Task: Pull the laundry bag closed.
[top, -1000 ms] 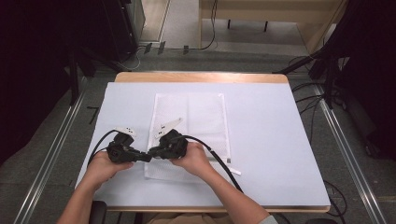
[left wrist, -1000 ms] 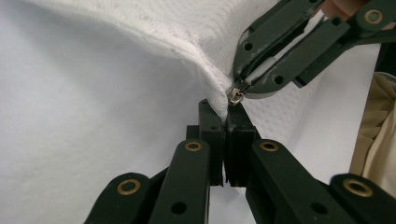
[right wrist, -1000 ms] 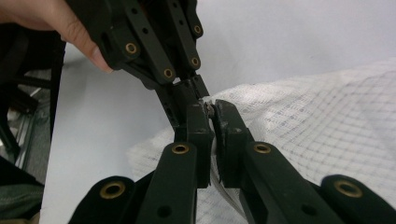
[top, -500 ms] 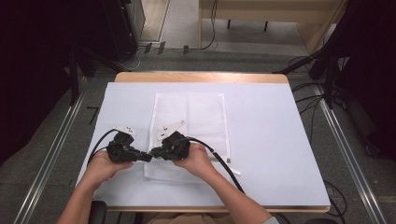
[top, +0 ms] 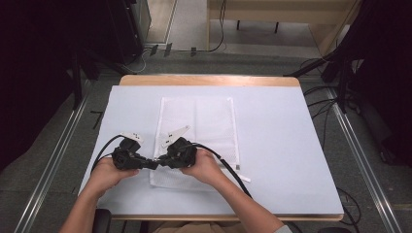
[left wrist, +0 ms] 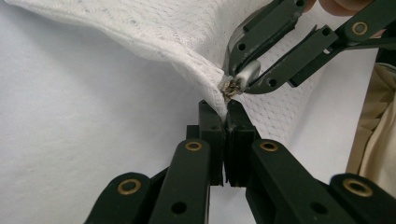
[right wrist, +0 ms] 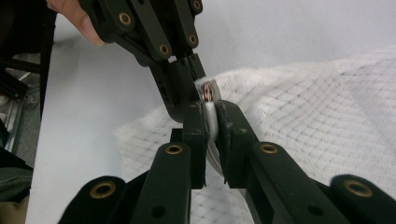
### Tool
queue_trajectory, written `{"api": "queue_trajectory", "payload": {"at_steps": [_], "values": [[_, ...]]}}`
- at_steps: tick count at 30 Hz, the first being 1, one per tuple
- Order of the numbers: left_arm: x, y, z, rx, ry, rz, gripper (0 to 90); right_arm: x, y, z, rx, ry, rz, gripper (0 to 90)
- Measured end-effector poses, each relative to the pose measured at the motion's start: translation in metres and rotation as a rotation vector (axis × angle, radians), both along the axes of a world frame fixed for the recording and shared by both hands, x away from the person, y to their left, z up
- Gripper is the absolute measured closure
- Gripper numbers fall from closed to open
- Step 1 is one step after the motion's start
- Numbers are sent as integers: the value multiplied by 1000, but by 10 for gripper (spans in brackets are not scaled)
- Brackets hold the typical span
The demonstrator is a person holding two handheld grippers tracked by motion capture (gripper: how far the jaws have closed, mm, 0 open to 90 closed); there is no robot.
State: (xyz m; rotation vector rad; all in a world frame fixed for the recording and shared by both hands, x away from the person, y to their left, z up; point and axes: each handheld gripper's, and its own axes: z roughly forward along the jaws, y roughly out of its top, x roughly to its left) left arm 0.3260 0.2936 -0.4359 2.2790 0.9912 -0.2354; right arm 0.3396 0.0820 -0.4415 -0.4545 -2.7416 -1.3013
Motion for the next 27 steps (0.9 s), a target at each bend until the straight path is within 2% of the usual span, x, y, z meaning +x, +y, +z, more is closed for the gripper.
{"api": "queue_trajectory", "payload": {"at_steps": [5, 12, 16, 17, 18, 20, 21, 23, 24, 25, 27], "values": [[0, -1, -1, 2, 1, 4, 888, 4, 0, 2, 26, 36, -14, 837], [-1, -1, -1, 11, -3, 6, 888, 5, 6, 0, 4, 66, -15, 853], [0, -1, 0, 13, -9, 11, 888, 7, 7, -1, 16, 79, -24, 865], [0, -1, -1, 14, -8, 14, 887, 6, 7, -1, 12, 74, -21, 880], [0, -1, -1, 17, -9, 12, 888, 5, 8, 0, -12, 44, -10, 884], [0, -1, -1, 26, -6, 13, 888, 4, 8, 0, -21, 30, -14, 885], [0, -1, -1, 22, 1, 14, 888, 3, 8, 0, -29, 29, -18, 886], [-1, -1, 0, 25, -9, 16, 892, 3, 5, 0, -24, 38, -15, 888], [-1, 1, 1, 23, -15, 23, 893, 2, 4, 0, -47, 19, -25, 888], [-1, 1, 1, 23, -15, 23, 893, 1, 3, -1, -48, 7, -25, 888], [-2, 3, 1, 11, -10, 18, 894, 2, 1, -2, -48, 20, -34, 888]]}}
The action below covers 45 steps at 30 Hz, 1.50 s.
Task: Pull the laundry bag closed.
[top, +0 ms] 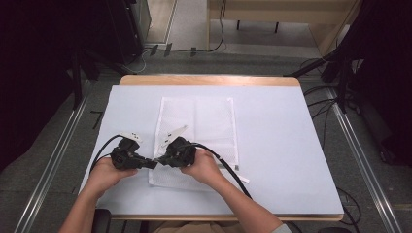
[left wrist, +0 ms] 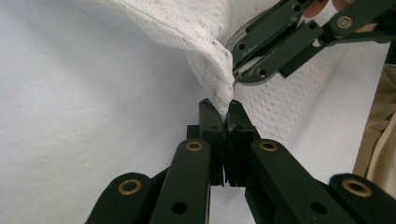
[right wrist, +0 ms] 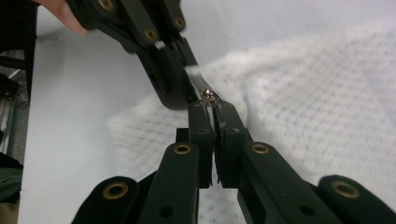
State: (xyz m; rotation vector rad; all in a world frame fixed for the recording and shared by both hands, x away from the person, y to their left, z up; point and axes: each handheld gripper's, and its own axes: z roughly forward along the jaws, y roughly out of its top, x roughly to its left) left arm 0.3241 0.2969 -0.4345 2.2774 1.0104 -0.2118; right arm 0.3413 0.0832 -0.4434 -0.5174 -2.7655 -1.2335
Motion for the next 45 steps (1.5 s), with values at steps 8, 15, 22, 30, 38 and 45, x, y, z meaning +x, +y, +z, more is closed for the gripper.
{"api": "queue_trajectory", "payload": {"at_steps": [8, 15, 22, 30, 38, 45], "values": [[-1, 7, 1, -35, -15, 0, 891, 6, -17, -1, -14, 2, -11, 885], [-1, 8, -1, -24, -15, 0, 888, 8, -28, -3, -47, -7, -21, 884], [0, 9, -3, -24, -10, 2, 884, 11, -44, -5, -44, 12, -42, 883], [-1, 10, -4, -34, -8, 4, 881, 10, -50, -5, -31, 20, -38, 883], [-2, 8, -4, -31, -7, -7, 881, 9, -55, -3, -28, 17, -39, 882], [-2, 9, -4, -32, -2, -4, 881, 8, -64, -3, -34, 32, -62, 882]]}}
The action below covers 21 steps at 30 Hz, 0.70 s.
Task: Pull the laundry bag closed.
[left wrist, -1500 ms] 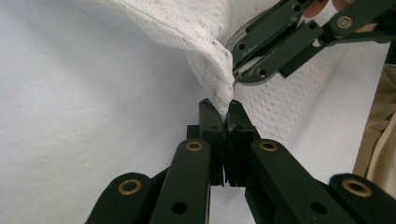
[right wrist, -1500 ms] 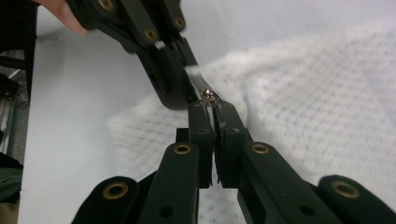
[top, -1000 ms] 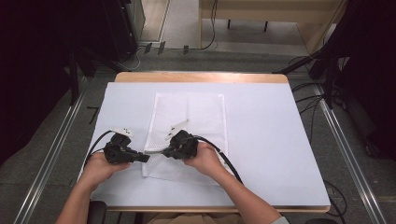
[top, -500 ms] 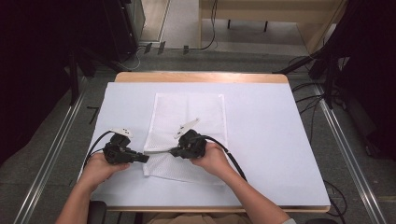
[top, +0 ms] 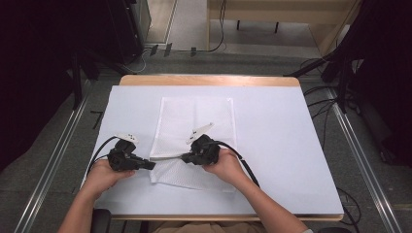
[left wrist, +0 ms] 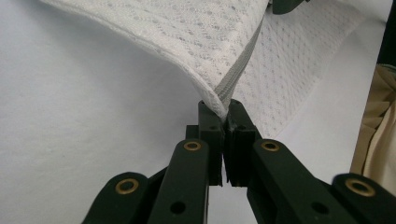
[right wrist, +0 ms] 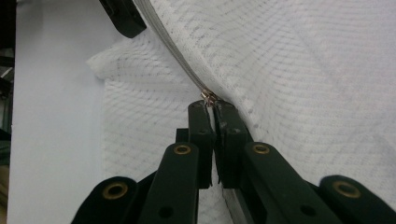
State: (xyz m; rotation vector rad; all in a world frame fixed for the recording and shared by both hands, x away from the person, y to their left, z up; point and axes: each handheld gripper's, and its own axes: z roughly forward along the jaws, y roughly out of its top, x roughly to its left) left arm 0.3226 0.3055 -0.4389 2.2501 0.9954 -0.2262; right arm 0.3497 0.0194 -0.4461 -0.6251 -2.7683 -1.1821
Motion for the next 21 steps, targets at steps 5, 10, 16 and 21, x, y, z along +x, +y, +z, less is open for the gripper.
{"api": "queue_trajectory", "payload": {"at_steps": [5, 10, 16, 21], "values": [[0, 0, 0, -3, -1, 1, 881, 0, -4, 0, 0, -4, 4, 882], [0, 0, 0, -4, 6, 0, 880, 0, -10, -1, -7, -2, -7, 882], [0, 1, 0, -3, 5, 4, 880, -1, -17, -1, -10, 6, -13, 882], [0, 0, 0, 4, 6, -1, 880, -1, -24, -3, -16, 14, -23, 882]]}}
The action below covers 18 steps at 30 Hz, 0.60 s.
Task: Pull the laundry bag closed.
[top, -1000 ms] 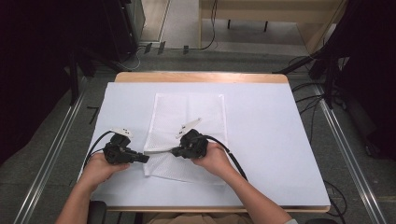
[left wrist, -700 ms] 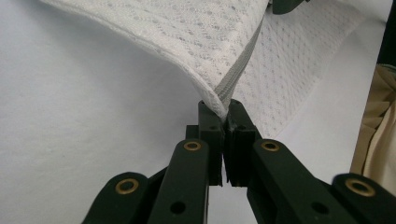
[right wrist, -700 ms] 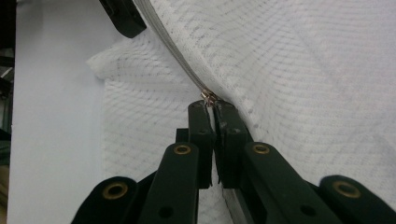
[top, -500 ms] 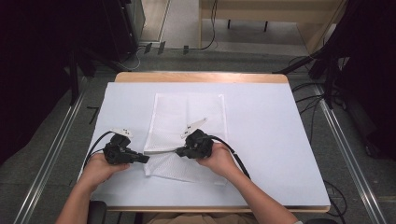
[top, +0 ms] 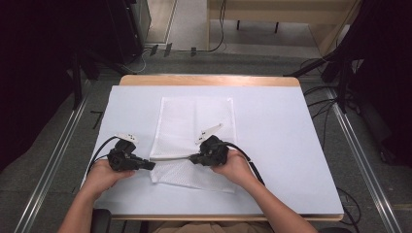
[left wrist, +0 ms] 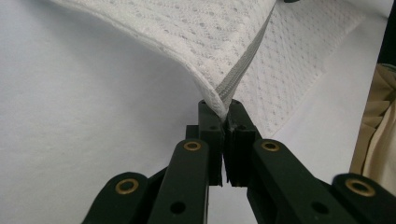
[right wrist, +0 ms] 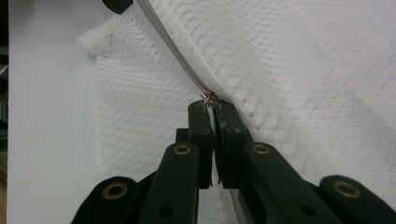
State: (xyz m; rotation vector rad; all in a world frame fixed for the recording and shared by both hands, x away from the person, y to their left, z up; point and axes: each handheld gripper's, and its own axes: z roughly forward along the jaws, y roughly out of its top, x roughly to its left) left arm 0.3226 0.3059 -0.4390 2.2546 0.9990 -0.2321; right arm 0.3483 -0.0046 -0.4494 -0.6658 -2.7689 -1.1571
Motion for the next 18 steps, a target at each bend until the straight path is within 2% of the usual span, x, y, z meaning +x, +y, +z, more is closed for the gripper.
{"api": "queue_trajectory", "payload": {"at_steps": [9, 18], "values": [[0, 1, 1, -4, -10, 17, 881, 0, -15, -2, -15, 1, -18, 883], [-1, -1, 1, 5, -7, 1, 881, -2, -25, -1, -21, 3, -29, 882]]}}
